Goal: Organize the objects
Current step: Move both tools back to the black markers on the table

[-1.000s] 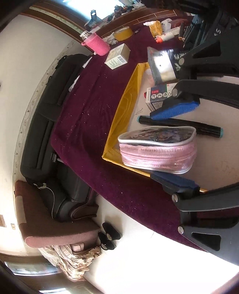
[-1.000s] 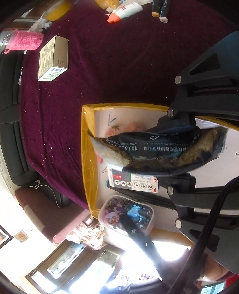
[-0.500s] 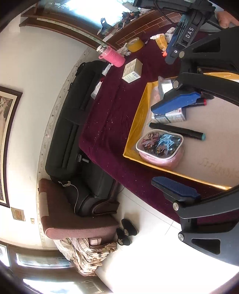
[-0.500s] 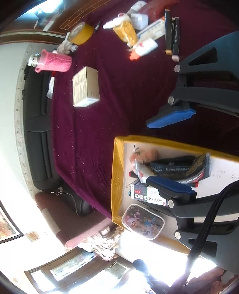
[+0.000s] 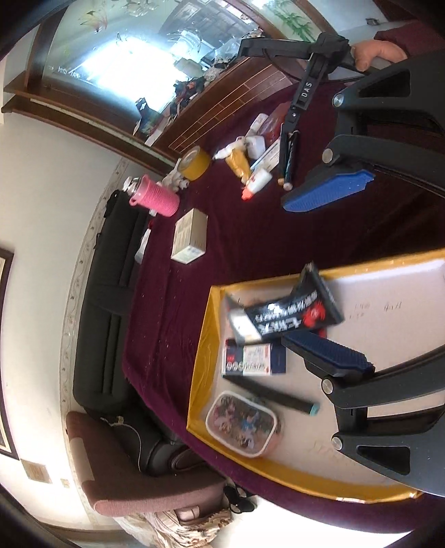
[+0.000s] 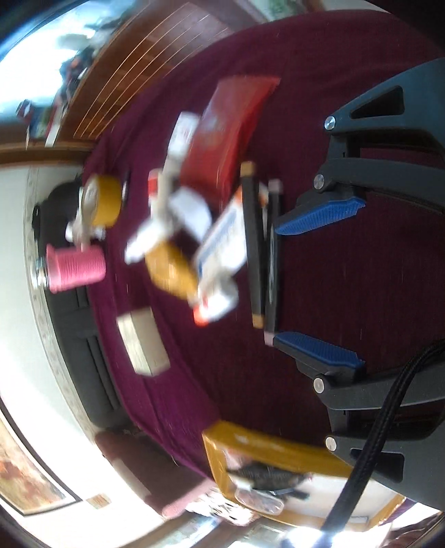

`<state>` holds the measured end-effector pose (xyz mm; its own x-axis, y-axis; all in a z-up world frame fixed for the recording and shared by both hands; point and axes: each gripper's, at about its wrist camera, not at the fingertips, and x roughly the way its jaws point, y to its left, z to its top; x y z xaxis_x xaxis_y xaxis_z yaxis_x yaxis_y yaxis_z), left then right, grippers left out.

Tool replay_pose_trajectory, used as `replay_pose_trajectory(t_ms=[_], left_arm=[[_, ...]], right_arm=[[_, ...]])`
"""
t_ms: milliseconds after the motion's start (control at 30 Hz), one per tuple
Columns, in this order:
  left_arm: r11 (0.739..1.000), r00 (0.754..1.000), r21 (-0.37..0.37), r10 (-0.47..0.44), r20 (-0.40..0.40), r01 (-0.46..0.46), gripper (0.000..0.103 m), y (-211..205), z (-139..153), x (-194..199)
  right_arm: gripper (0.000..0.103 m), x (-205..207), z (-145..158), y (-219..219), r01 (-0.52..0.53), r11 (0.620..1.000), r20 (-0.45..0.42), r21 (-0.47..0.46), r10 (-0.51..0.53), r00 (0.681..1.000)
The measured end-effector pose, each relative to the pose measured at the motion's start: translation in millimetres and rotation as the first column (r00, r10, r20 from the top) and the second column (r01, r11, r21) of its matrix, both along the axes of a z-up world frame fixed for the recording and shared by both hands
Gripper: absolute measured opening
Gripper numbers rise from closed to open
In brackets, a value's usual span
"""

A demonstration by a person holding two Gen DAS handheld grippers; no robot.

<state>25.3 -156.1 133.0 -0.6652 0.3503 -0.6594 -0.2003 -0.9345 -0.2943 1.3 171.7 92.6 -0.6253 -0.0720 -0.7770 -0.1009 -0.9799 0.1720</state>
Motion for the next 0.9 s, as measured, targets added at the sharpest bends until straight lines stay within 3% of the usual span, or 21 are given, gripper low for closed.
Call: replay_pose_trajectory(t_ms=[233, 367, 467, 567, 667, 733, 800, 900], left_arm=[[0.998, 0.996, 0.008, -0.064, 0.056, 0.063, 0.066, 55, -13, 3], [0.999, 0.998, -0.003, 0.043, 0.039, -0.043, 0.066, 38, -10, -4], [0.988, 0.983, 0.019, 0.152, 0.102, -0.154, 0.066, 9, -23, -26], [0.985, 0.97, 0.018, 0.166, 0.176, -0.171, 0.066, 0, -43, -53], [0.993, 0.96, -0.011, 0.113, 0.256, -0.114, 0.066, 21, -66, -74], [0.993, 0.959, -0.025, 0.116, 0.259, -0.113, 0.066, 29, -71, -79], [0.989, 0.952, -0.015, 0.146, 0.271, -0.148, 0.066, 21, -73, -83], [0.966, 0.918, -0.004, 0.247, 0.311, -0.259, 0.066, -10, -81, -85]], right_arm=[[0.058, -17, -7, 60, 0.016, 0.994, -0.014, -0.104, -0.017, 1.0], [0.058, -39, -27, 64, 0.005, 0.983, 0.03, -0.184, 0.0, 1.0], [0.062, -37, -33, 55, -0.048, 0.98, 0.013, -0.191, 0.051, 0.999], [0.067, -27, -34, 43, -0.112, 0.977, -0.019, -0.18, 0.11, 0.994], [0.067, -23, -39, 36, -0.149, 0.966, -0.015, -0.209, 0.149, 0.989], [0.067, -22, -42, 32, -0.156, 0.963, -0.005, -0.221, 0.159, 0.987], [0.067, -21, -44, 32, -0.155, 0.962, -0.003, -0.223, 0.158, 0.987], [0.067, -18, -46, 31, -0.152, 0.962, 0.0, -0.227, 0.156, 0.988]])
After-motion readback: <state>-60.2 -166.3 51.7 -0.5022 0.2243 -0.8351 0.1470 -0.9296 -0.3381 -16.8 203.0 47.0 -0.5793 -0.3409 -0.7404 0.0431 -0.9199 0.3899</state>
